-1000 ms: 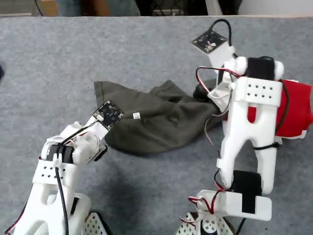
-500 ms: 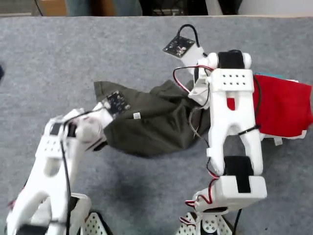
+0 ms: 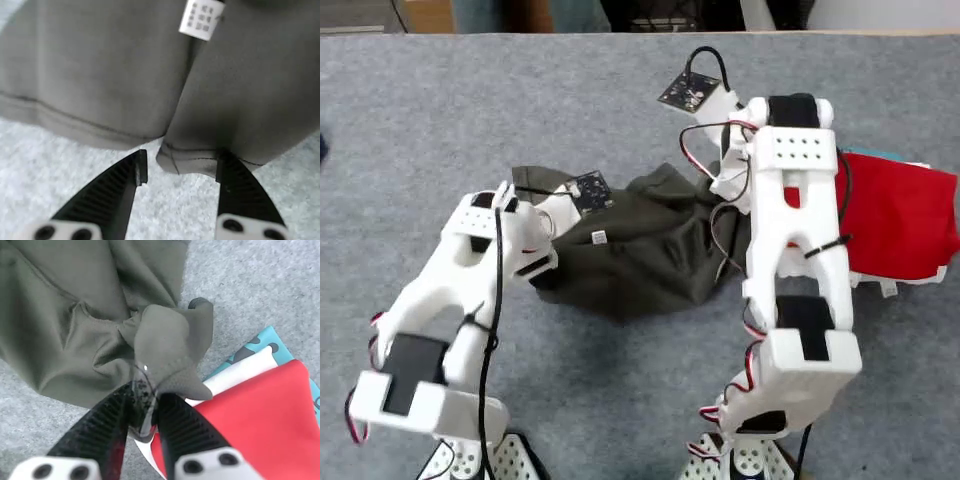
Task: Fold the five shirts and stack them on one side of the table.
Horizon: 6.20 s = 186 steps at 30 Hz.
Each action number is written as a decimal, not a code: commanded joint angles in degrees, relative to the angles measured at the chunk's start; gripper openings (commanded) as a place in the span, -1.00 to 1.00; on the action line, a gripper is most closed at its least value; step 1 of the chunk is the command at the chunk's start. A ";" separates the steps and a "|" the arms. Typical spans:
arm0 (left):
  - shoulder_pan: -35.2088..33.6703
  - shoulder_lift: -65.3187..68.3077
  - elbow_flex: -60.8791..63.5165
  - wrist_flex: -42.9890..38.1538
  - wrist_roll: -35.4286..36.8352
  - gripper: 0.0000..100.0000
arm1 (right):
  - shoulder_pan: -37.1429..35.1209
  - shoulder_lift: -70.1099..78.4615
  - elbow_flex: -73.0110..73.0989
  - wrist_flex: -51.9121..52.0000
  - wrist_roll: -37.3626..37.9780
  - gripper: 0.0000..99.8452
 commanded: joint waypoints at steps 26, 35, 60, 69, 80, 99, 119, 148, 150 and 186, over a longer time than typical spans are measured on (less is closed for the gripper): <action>5.14 2.29 -7.96 10.99 9.67 -0.94 | 0.53 0.92 -3.30 -0.53 0.18 -0.97; 5.85 2.11 -9.01 14.42 12.13 -0.94 | 0.62 0.92 -3.30 -0.53 0.18 -0.97; -20.18 -32.00 -19.03 41.05 13.54 -0.94 | 2.55 0.84 -16.75 -2.46 -29.71 -0.23; -25.19 -42.46 -7.34 44.75 10.29 -0.94 | -10.64 6.29 -4.97 5.54 -33.58 -0.23; -25.19 -45.19 -2.68 40.26 18.55 -0.94 | -13.27 17.10 8.31 -9.05 -37.54 -0.98; -28.70 -45.19 -0.40 39.47 10.46 -0.94 | 1.76 -14.11 49.98 11.25 -10.29 -0.97; -28.18 -42.46 -17.54 18.81 33.76 -0.94 | -8.70 -23.34 8.31 6.51 -23.65 -0.96; -27.47 16.53 -45.32 13.98 48.35 -0.94 | -14.95 47.78 -64.13 11.34 -58.20 -0.35; -27.47 16.88 -45.41 15.12 48.35 -0.94 | -16.62 47.52 -56.31 11.16 -58.29 -0.35; -39.16 16.44 -53.58 46.77 28.40 -0.94 | -15.03 -21.32 32.40 11.25 -14.42 -0.36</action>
